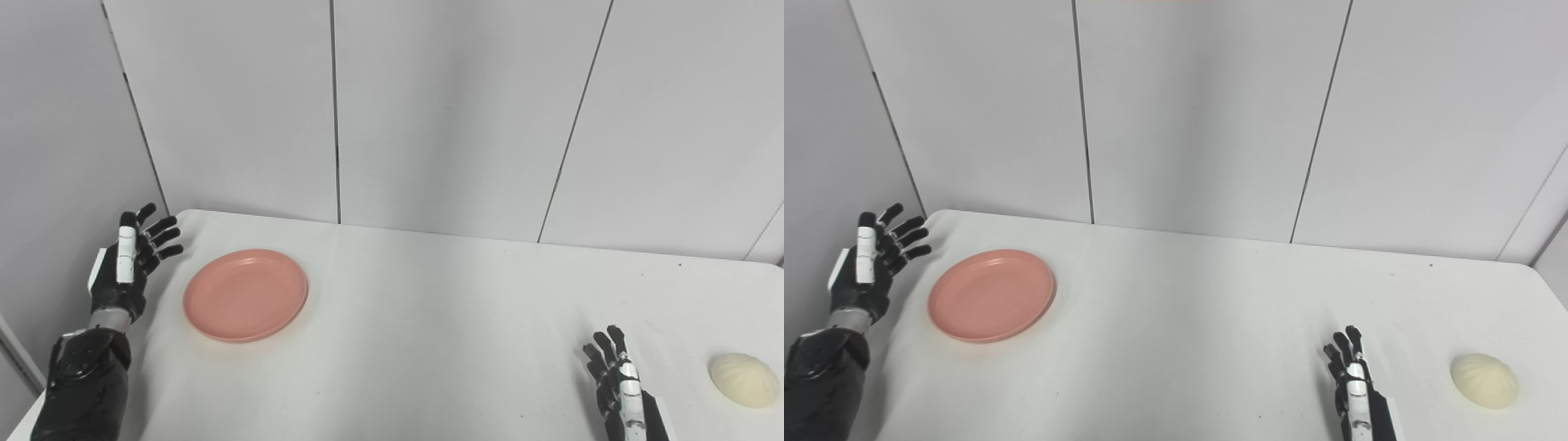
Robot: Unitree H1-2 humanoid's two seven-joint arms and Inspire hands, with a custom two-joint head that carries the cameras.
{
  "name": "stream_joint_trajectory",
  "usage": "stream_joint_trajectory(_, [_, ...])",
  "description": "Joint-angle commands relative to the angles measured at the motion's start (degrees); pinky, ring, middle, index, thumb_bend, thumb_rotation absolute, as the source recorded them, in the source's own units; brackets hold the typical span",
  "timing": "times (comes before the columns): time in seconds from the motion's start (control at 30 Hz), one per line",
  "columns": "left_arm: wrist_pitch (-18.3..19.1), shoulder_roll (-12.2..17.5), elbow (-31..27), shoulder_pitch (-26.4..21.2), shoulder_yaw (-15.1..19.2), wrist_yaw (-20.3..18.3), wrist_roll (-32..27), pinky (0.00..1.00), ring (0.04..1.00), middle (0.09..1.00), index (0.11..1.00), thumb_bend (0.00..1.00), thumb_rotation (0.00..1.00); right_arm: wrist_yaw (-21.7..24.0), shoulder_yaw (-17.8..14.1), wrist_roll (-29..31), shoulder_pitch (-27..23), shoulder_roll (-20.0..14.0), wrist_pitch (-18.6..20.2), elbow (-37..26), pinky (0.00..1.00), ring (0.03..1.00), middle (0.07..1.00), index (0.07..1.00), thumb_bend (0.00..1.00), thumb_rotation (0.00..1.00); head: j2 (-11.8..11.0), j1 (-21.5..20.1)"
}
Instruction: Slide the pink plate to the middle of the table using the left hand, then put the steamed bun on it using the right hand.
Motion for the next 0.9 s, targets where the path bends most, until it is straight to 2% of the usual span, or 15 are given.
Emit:
stream_joint_trajectory(0.0, [-3.3, 1.6, 1.8, -3.5, -0.4, 0.4, 0.9, 0.69, 0.778, 0.769, 0.871, 1.00, 0.91, 0.2, 0.0, 0.0, 1.2, 0.4, -3.3, 1.9, 1.00, 0.943, 0.965, 1.000, 0.72, 1.00, 0.1, -0.4])
stream_joint_trajectory(0.17, [-4.6, 1.2, 7.9, -5.2, -1.5, 0.1, 1.4, 0.72, 0.790, 0.786, 0.859, 1.00, 0.92, -0.3, -0.3, -0.5, 1.2, 0.4, -4.3, 2.7, 1.00, 0.930, 0.955, 1.000, 0.75, 1.00, 0.2, -0.2])
stream_joint_trajectory(0.4, [-4.3, -0.2, 10.3, -6.1, -3.1, 0.7, 2.8, 0.70, 0.787, 0.769, 0.855, 1.00, 0.93, 0.0, 0.2, -0.1, 1.4, 0.6, -4.0, 2.2, 1.00, 0.927, 0.950, 1.000, 0.73, 1.00, 0.8, -0.6])
stream_joint_trajectory(0.6, [-3.5, -2.2, 7.8, -5.0, -5.1, -0.7, 3.1, 0.71, 0.801, 0.790, 0.887, 1.00, 0.93, -0.9, 0.2, -0.6, 1.3, 1.2, -3.7, 1.7, 0.99, 0.914, 0.933, 0.992, 0.75, 1.00, 1.1, -0.8])
stream_joint_trajectory(0.87, [-0.8, -4.9, 2.1, -2.3, -7.1, -2.0, 3.1, 0.71, 0.789, 0.766, 0.875, 1.00, 0.93, -1.3, 1.0, -1.2, 1.4, 1.5, -2.1, 0.2, 0.99, 0.906, 0.923, 0.978, 0.74, 1.00, 1.5, -1.2])
